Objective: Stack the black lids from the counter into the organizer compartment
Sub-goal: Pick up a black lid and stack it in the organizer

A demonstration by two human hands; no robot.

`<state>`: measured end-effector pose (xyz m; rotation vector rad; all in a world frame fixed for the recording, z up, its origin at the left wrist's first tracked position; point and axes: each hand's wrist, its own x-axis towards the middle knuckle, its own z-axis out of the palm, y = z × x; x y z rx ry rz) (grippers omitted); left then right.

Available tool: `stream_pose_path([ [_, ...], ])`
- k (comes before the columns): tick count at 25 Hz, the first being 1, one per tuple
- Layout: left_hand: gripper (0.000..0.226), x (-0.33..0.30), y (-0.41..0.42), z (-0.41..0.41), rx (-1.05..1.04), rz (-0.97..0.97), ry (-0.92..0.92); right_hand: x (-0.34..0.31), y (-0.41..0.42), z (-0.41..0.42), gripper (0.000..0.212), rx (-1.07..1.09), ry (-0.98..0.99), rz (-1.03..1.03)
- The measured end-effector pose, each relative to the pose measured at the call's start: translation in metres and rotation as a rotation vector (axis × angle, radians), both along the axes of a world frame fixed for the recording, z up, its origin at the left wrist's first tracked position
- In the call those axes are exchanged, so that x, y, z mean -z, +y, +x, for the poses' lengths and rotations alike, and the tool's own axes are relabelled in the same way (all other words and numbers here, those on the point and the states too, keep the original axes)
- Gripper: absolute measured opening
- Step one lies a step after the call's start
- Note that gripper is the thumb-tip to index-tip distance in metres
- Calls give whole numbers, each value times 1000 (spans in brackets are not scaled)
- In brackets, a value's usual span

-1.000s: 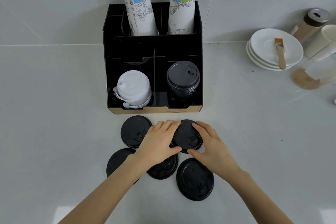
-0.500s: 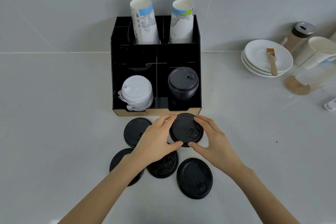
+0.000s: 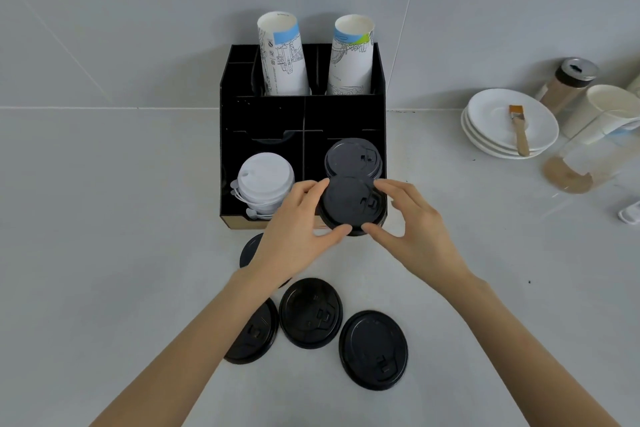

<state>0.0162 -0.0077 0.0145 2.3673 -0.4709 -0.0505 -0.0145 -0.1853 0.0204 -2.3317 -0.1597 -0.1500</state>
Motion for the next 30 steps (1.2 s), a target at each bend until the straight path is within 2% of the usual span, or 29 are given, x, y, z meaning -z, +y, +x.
stream_pose_path([
  [7, 69, -8, -19, 33, -124, -55, -47, -16, -8, 42, 50, 27, -26, 8],
  [17, 67, 7, -37, 58, -220, -32, -41, -6, -15, 78, 51, -12, 61, -86],
  [30, 68, 14, -38, 57, -178, 73, 12, 4, -6, 72, 52, -6, 111, -249],
])
